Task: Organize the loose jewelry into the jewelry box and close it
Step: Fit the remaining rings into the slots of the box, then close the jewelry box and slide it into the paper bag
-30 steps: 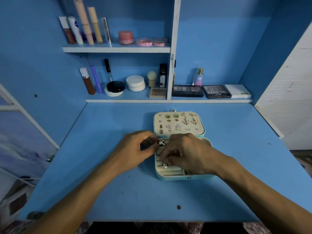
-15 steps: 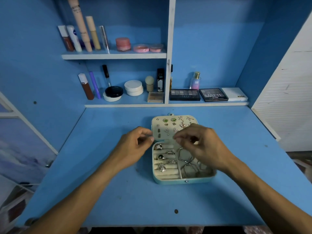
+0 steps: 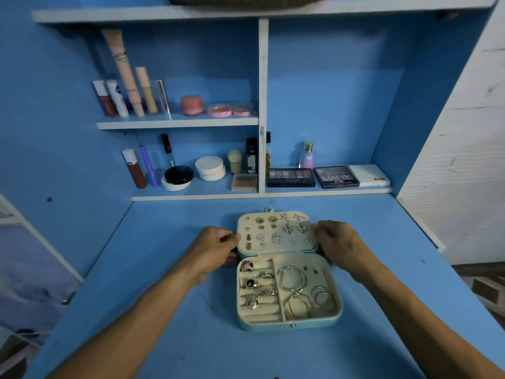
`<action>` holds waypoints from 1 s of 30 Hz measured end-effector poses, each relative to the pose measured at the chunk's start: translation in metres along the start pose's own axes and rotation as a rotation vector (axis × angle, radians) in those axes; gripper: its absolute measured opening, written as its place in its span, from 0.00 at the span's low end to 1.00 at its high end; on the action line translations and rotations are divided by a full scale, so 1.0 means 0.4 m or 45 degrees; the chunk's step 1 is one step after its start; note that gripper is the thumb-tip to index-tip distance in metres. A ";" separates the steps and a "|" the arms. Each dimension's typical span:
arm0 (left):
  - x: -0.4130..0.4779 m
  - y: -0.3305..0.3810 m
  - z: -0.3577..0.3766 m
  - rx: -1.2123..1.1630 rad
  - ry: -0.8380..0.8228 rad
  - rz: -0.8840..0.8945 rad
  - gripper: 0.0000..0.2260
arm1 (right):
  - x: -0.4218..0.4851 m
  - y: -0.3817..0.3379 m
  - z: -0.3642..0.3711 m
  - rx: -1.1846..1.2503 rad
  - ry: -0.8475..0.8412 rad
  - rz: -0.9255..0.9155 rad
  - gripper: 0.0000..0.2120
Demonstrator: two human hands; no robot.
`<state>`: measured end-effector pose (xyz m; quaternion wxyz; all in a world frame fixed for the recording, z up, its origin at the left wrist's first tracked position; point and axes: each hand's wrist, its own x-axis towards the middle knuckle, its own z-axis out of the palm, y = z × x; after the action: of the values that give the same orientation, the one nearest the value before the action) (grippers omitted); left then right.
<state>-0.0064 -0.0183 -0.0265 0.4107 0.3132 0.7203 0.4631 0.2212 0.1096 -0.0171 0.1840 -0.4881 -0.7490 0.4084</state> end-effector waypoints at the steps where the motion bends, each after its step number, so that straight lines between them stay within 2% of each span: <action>1: 0.001 0.002 0.001 -0.030 -0.011 -0.002 0.08 | 0.006 0.001 0.000 0.075 0.000 0.040 0.19; 6: 0.026 0.023 0.011 -0.179 0.037 0.060 0.05 | 0.023 -0.015 -0.008 0.294 -0.023 0.041 0.13; 11: 0.050 0.037 0.011 -0.189 0.119 0.121 0.12 | 0.041 -0.030 -0.022 0.478 -0.014 0.033 0.09; 16: 0.048 0.037 0.020 -0.154 0.140 0.169 0.08 | 0.045 -0.015 -0.012 0.410 0.021 0.026 0.18; 21: 0.044 0.030 0.021 -0.178 0.113 0.204 0.13 | 0.036 -0.018 -0.004 0.438 0.052 0.008 0.26; 27: 0.046 0.024 0.020 -0.096 0.102 0.265 0.15 | 0.033 -0.030 0.038 0.164 0.108 -0.026 0.46; 30: 0.046 0.023 0.018 -0.092 0.093 0.281 0.15 | 0.028 -0.046 0.053 0.103 0.136 -0.029 0.50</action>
<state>-0.0079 0.0034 -0.0254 0.3418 0.3585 0.6786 0.5423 0.1911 0.1068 -0.0168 0.2479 -0.4927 -0.7266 0.4097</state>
